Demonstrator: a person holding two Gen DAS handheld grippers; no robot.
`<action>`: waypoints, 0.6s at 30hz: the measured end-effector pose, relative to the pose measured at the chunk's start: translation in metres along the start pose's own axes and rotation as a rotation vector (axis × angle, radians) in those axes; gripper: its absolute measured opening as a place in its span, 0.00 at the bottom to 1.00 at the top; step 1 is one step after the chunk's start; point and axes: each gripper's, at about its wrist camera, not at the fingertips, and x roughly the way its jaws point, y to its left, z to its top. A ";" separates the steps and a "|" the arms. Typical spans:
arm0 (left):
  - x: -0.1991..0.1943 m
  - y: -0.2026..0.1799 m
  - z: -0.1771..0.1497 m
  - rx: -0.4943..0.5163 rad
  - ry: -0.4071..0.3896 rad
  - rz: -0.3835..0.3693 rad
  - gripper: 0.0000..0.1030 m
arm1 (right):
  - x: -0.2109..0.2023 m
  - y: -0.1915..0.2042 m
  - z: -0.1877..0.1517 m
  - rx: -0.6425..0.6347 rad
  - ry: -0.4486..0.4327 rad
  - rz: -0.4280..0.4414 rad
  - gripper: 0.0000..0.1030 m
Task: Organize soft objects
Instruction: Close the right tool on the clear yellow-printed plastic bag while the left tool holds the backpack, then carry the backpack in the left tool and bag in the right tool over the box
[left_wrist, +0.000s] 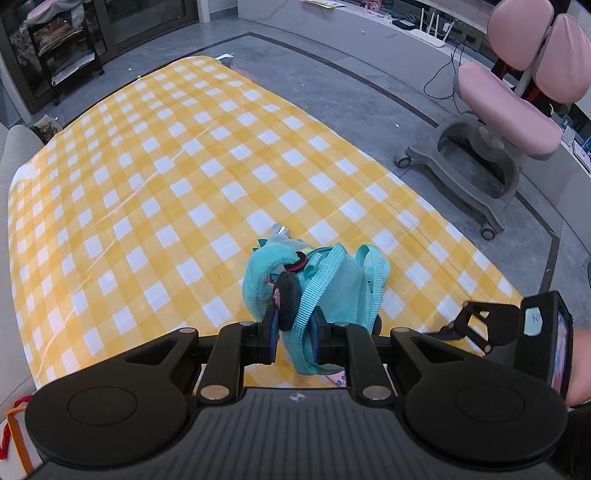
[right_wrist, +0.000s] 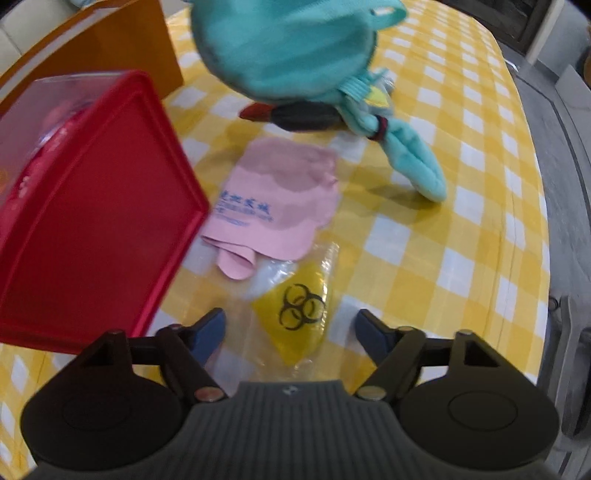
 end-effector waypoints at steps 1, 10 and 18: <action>0.000 0.000 -0.001 -0.003 0.001 -0.001 0.19 | -0.003 0.001 0.000 -0.013 -0.009 0.004 0.44; -0.005 -0.001 -0.004 -0.013 -0.004 0.007 0.19 | -0.021 -0.020 -0.003 0.081 -0.028 0.084 0.00; -0.019 -0.005 -0.006 -0.021 -0.011 0.019 0.19 | -0.053 -0.055 0.000 0.189 -0.105 0.074 0.00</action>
